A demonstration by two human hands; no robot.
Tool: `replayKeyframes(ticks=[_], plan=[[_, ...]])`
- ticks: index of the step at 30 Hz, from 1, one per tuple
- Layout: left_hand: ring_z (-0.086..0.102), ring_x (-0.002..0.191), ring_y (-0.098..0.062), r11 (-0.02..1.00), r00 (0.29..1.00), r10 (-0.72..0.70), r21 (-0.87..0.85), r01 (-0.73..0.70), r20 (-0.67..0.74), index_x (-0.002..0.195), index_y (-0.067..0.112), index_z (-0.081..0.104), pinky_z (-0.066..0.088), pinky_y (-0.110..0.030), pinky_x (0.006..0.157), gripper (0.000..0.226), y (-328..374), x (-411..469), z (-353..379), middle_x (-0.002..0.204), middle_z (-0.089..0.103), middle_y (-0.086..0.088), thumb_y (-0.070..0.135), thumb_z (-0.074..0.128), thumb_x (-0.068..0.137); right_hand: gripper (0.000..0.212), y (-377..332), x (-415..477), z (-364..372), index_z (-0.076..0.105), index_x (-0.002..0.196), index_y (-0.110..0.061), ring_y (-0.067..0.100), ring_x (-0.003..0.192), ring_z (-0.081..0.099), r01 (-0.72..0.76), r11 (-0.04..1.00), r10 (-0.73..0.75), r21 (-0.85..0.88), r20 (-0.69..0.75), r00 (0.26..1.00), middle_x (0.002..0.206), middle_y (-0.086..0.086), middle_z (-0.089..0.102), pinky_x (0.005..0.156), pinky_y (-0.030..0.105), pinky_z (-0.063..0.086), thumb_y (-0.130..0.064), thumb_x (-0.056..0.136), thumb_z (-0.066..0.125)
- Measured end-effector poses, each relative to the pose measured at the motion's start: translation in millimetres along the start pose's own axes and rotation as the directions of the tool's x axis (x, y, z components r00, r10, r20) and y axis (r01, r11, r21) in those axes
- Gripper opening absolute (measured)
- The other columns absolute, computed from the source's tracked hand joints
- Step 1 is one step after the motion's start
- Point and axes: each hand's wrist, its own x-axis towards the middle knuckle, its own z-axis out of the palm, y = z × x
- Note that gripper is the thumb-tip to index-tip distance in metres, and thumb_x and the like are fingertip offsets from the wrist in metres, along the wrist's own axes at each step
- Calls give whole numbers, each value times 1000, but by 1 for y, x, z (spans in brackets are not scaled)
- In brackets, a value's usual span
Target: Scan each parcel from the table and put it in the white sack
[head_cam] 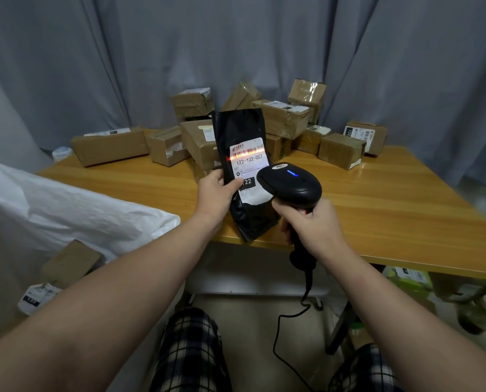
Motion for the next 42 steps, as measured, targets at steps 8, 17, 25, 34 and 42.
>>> replayKeyframes(ticks=[8,17,25,34,42], plan=[[72,87,-14,992,994,106,-71,-108,-28,104,10,65,55,-23,70,18,26,-14,-47,96,74,-1,1,64,88,18,-16,-3,43,60,70,-7,22,43,50,52,982,-72,180,102,992,55,13,53,42,29,44,-7,86,67],[71,92,-15,986,930,157,-5,-169,-332,109,10,63,57,-24,74,21,52,-59,-180,97,74,1,2,62,90,13,-12,-10,148,66,79,-2,13,54,60,-8,988,-49,154,362,931,60,7,62,56,27,50,-13,83,72],[64,77,-25,838,859,147,523,156,-491,72,16,53,53,-31,71,23,15,-92,-286,79,66,-11,8,69,85,18,18,-19,210,65,88,-22,-1,69,62,-18,978,133,-208,552,823,74,-9,66,55,14,47,-33,79,76],[66,86,-22,393,844,-491,808,438,-219,99,6,66,53,-37,79,31,-61,-93,-299,92,71,-7,33,72,83,27,37,-32,198,60,87,-21,18,74,64,-64,893,291,-445,463,837,79,2,66,64,34,53,-41,75,74],[59,74,-23,401,890,-423,845,354,-172,88,10,60,44,-24,56,9,-35,-88,-259,74,58,-1,15,67,87,19,29,-33,169,60,70,-15,18,58,60,-85,977,140,-194,287,948,54,-3,58,55,28,45,-24,77,75]])
